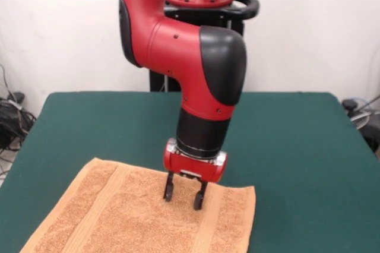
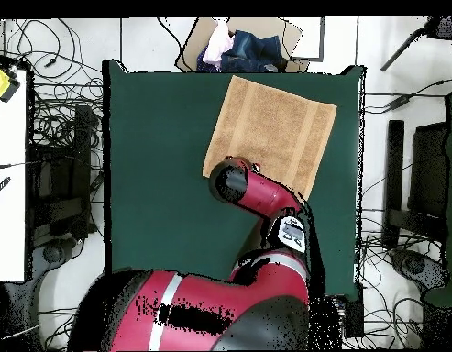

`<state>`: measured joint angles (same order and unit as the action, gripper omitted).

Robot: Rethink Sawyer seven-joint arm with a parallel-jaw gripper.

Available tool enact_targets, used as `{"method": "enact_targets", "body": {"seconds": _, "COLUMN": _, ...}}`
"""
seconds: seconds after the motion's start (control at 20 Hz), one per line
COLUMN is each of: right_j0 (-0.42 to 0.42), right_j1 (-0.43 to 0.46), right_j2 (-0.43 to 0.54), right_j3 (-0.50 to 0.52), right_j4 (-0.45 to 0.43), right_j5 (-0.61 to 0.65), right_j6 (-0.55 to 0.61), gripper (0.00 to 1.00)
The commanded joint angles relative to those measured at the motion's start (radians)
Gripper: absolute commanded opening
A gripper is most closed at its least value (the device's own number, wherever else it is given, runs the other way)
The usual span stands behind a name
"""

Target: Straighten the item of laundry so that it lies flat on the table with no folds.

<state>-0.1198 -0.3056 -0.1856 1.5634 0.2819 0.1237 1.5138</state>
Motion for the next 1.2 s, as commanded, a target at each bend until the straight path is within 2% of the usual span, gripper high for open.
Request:
{"method": "enact_targets", "body": {"seconds": 0.05, "right_j0": 0.060, "right_j1": 0.007, "right_j2": 0.039, "right_j3": 0.068, "right_j4": 0.096, "right_j5": 0.003, "right_j6": 0.327, "gripper": 1.00}}
{"method": "enact_targets", "body": {"seconds": 0.55, "right_j0": 0.073, "right_j1": -0.007, "right_j2": 0.008, "right_j3": 0.075, "right_j4": 0.122, "right_j5": 0.002, "right_j6": 0.296, "gripper": 1.00}}
{"method": "enact_targets", "body": {"seconds": 0.8, "right_j0": -0.147, "right_j1": -0.073, "right_j2": 0.149, "right_j3": 0.149, "right_j4": -0.007, "right_j5": -0.107, "right_j6": 0.198, "gripper": 1.00}}
{"method": "enact_targets", "body": {"seconds": 1.0, "right_j0": -0.300, "right_j1": -0.053, "right_j2": 0.277, "right_j3": 0.152, "right_j4": -0.133, "right_j5": -0.200, "right_j6": 0.155, "gripper": 1.00}}
{"method": "enact_targets", "body": {"seconds": 1.05, "right_j0": -0.340, "right_j1": -0.038, "right_j2": 0.321, "right_j3": 0.142, "right_j4": -0.188, "right_j5": -0.248, "right_j6": 0.152, "gripper": 1.00}}
{"method": "enact_targets", "body": {"seconds": 1.2, "right_j0": -0.364, "right_j1": 0.009, "right_j2": 0.338, "right_j3": 0.092, "right_j4": -0.249, "right_j5": -0.284, "right_j6": 0.154, "gripper": 1.00}}
